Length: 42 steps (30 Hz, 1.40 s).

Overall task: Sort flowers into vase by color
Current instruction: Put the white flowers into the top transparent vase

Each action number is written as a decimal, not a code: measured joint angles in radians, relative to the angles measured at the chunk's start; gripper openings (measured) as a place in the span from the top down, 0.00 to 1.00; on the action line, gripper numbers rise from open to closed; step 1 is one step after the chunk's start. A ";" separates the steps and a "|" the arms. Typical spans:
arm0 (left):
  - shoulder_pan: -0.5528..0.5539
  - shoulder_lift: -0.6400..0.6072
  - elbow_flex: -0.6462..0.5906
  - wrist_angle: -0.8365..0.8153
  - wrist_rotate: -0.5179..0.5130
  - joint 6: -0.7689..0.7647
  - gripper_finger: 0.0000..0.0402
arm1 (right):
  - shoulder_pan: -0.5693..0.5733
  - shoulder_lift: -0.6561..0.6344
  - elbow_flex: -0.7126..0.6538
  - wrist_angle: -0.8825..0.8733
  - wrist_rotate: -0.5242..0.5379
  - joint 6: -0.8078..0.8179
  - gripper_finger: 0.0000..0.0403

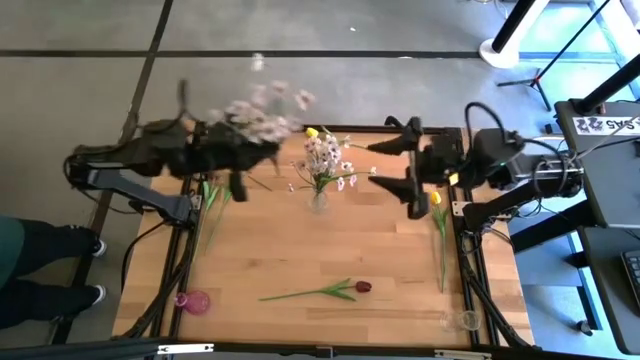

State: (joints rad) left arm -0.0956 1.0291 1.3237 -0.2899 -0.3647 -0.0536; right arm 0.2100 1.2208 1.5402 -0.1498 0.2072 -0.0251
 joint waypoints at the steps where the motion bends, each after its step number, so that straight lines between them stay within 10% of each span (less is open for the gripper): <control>1: -0.016 -0.047 -0.052 0.015 -0.036 -0.015 1.00 | 0.002 -0.007 0.001 -0.010 0.019 0.005 0.30; 8: -0.117 -0.250 -0.552 0.463 -0.269 -0.041 1.00 | -0.001 -0.016 0.000 -0.048 0.089 0.026 0.35; 18: -0.040 -0.113 -1.070 1.324 -0.408 -0.124 0.99 | -0.001 -0.012 0.000 -0.095 0.198 0.032 0.37; 26: 0.080 0.130 -1.012 1.604 -0.228 -0.160 0.99 | -0.001 -0.008 0.000 -0.103 0.236 0.049 0.37; 42: 0.130 0.339 -0.816 1.537 -0.057 -0.113 0.99 | 0.000 -0.008 0.000 -0.124 0.196 0.122 0.37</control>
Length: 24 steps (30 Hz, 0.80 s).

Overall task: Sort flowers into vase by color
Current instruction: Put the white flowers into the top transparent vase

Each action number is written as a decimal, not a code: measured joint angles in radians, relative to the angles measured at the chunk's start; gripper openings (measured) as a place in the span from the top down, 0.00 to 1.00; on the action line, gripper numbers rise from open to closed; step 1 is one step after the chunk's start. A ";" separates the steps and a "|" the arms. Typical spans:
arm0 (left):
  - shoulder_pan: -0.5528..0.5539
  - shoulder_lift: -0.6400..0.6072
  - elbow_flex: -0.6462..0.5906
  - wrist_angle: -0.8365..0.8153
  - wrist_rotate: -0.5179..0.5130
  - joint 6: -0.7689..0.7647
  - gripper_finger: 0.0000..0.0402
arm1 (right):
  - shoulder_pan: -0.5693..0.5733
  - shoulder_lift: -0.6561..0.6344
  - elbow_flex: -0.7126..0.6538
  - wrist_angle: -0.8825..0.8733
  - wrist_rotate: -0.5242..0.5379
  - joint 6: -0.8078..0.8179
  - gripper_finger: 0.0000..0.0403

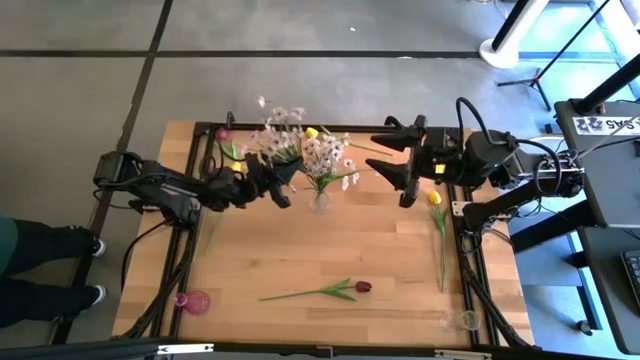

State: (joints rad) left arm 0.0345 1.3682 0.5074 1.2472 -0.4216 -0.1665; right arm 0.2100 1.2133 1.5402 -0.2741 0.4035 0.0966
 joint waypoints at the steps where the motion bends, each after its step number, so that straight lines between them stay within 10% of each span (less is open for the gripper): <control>1: 0.000 0.000 0.003 -0.001 0.014 0.007 0.99 | 0.000 0.000 0.000 0.000 -0.008 0.006 0.37; 24: -0.007 -0.148 0.098 -0.383 0.120 0.092 0.99 | 0.000 0.000 0.000 -0.061 -0.048 0.057 0.37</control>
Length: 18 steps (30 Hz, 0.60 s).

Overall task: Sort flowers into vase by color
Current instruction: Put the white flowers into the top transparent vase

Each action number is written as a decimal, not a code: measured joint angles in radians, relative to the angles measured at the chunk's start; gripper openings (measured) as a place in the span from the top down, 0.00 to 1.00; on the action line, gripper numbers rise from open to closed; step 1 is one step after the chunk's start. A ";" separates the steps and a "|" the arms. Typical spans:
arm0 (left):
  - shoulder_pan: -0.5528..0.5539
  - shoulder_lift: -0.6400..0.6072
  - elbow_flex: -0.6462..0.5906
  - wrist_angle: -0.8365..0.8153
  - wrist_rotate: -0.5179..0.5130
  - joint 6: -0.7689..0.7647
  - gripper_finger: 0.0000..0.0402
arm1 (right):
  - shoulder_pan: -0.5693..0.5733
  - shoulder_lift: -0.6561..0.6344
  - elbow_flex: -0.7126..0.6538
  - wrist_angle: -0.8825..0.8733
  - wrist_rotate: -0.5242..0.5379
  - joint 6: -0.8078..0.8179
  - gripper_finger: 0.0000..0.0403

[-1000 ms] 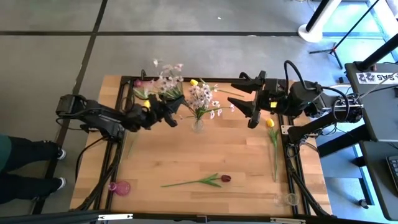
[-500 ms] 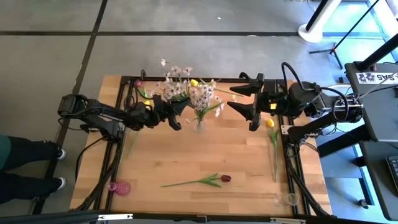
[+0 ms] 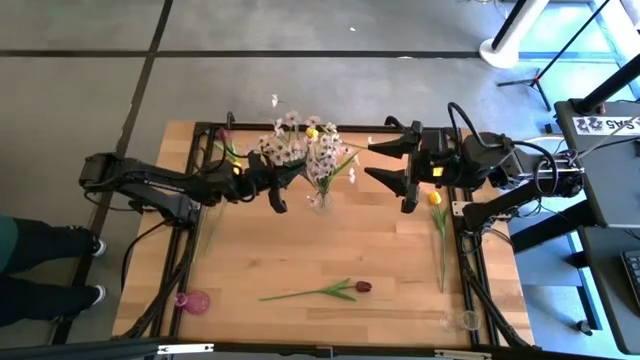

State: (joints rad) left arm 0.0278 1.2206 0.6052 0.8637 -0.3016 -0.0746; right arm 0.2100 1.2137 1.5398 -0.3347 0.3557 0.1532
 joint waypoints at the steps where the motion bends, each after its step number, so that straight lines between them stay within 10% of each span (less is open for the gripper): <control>1: -0.002 0.008 0.000 0.000 -0.001 0.000 0.99 | 0.000 0.000 0.000 0.000 0.000 0.000 0.37; 18: 0.007 0.134 0.000 0.117 0.017 0.043 0.99 | -0.001 0.000 0.000 -0.014 0.019 -0.002 0.37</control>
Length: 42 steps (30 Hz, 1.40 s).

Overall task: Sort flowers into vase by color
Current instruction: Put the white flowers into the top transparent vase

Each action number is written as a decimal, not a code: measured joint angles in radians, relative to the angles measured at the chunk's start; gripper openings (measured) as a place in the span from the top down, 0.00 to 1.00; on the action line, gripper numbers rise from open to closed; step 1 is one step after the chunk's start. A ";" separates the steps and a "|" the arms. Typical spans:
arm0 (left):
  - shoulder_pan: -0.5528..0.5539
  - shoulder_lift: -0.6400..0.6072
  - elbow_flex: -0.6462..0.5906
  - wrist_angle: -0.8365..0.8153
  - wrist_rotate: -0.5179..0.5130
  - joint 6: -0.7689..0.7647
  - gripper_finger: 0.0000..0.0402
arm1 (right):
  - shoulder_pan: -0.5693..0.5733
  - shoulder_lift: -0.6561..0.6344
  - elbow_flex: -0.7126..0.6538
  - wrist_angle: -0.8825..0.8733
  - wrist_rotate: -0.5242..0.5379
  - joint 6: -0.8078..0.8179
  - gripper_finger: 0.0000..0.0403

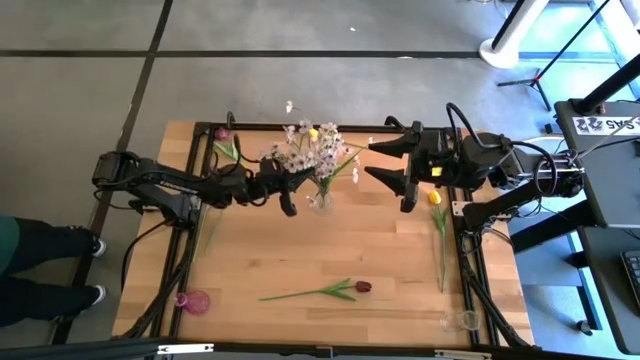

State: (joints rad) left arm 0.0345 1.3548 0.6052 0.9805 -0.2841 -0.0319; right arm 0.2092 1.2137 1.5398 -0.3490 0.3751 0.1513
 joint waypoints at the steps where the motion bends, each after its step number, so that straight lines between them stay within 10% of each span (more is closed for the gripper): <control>1: -0.001 0.000 0.000 -0.002 0.007 0.000 0.99 | 0.000 0.000 0.000 0.000 0.000 0.000 0.37; 20: 0.090 0.048 0.108 -0.292 0.196 0.011 1.00 | 0.000 0.000 0.000 -0.014 0.018 0.002 0.37; 42: 0.155 0.137 0.148 -0.227 0.137 -0.037 0.99 | 0.000 0.000 0.000 -0.020 0.008 0.027 0.37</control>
State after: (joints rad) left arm 0.1890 1.4918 0.7534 0.7535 -0.1474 -0.0691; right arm 0.2092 1.2136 1.5398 -0.3695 0.3836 0.1783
